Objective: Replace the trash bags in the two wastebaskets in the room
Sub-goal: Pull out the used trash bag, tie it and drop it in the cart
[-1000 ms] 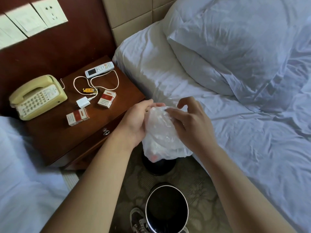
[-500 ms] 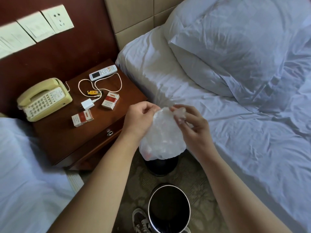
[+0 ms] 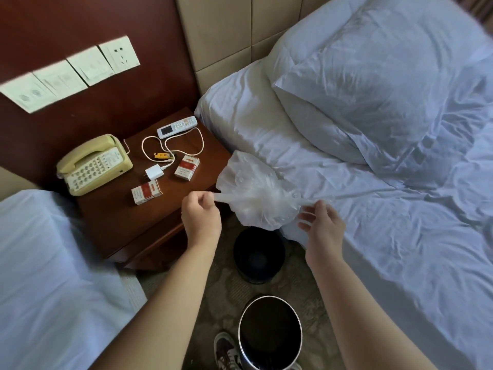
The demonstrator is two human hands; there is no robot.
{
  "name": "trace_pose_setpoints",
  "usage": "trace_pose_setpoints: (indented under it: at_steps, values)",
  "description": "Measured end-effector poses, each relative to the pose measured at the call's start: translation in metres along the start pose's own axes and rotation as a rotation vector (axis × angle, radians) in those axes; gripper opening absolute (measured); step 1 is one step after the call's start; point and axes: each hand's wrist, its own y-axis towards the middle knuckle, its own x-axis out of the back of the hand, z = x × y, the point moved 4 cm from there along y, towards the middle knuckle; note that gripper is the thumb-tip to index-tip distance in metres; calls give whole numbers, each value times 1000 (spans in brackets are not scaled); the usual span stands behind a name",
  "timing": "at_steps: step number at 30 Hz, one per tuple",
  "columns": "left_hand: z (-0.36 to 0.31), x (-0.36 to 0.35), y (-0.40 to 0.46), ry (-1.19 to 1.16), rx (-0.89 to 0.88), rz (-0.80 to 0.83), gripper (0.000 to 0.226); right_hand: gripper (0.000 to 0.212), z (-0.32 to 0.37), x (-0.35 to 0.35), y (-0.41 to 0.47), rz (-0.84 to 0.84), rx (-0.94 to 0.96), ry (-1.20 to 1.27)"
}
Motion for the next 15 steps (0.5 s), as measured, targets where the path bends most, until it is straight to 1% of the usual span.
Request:
trace_pose_setpoints:
  at_steps: [2,4,5,7,9,11,13,15]
  values:
    - [-26,5,-15,-33,-193,92,12,26,20,-5,-13,83,159,-144]
    - [-58,10,-36,-34,-409,201,8,22,47,-11,-30,208,310,-257]
    - [-72,10,-48,-26,-484,260,6,21,61,-14,-39,268,370,-294]
    - [-94,11,-70,7,-532,372,8,21,88,-16,-58,356,466,-349]
    - [-111,13,-91,57,-521,457,16,17,114,-14,-79,424,504,-390]
    - [-128,21,-114,102,-548,521,37,13,138,-5,-98,474,495,-425]
    - [-143,30,-136,122,-599,549,55,15,161,14,-115,501,465,-451]
    - [-162,36,-158,120,-627,564,59,25,187,40,-131,513,451,-455]
